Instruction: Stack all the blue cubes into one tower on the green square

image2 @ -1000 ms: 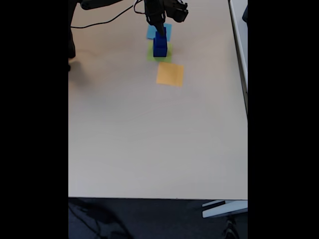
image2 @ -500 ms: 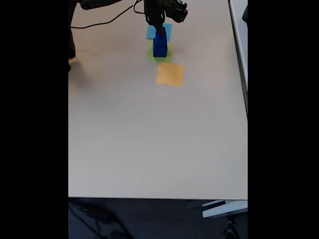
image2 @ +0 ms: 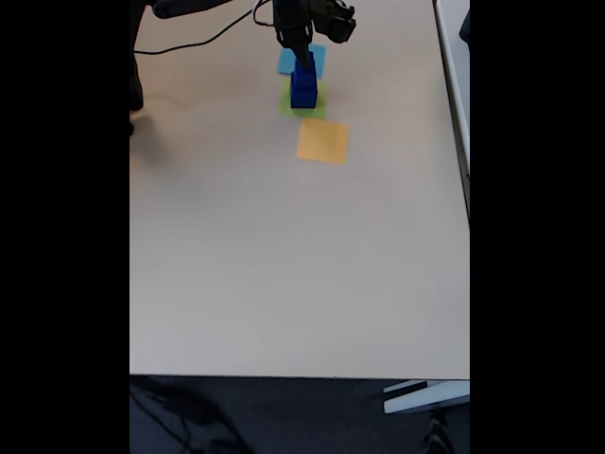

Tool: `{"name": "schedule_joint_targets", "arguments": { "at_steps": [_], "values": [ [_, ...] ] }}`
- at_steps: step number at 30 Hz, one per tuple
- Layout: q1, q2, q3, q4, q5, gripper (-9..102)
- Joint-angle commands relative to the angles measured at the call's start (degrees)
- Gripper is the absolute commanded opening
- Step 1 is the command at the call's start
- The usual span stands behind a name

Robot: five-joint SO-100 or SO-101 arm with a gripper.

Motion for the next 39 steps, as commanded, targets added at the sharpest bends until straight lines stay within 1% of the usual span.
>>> {"name": "schedule_joint_targets", "arguments": {
  "at_steps": [1,11,14,18,21,24,28,32,34,37,39],
  "values": [
    [0.1,5.8,-1.1,-0.2,-0.3,15],
    [-0.3,6.4,-1.8,0.0,-0.9,18],
    [-0.4,8.1,-1.9,0.3,-1.8,20],
    [-0.4,12.9,-1.1,1.0,-3.2,24],
    [-0.4,19.2,1.0,2.1,-3.6,24],
    [-1.6,25.8,3.8,3.3,-1.8,24],
    [-5.4,28.2,7.2,4.3,3.2,24],
    [-9.1,23.1,7.5,4.3,12.0,24],
    [-11.0,18.3,3.7,6.5,16.7,24],
    [-13.5,8.6,-6.5,9.6,21.8,24],
    [-14.7,2.0,-13.0,9.8,24.5,24]
  ]
}}
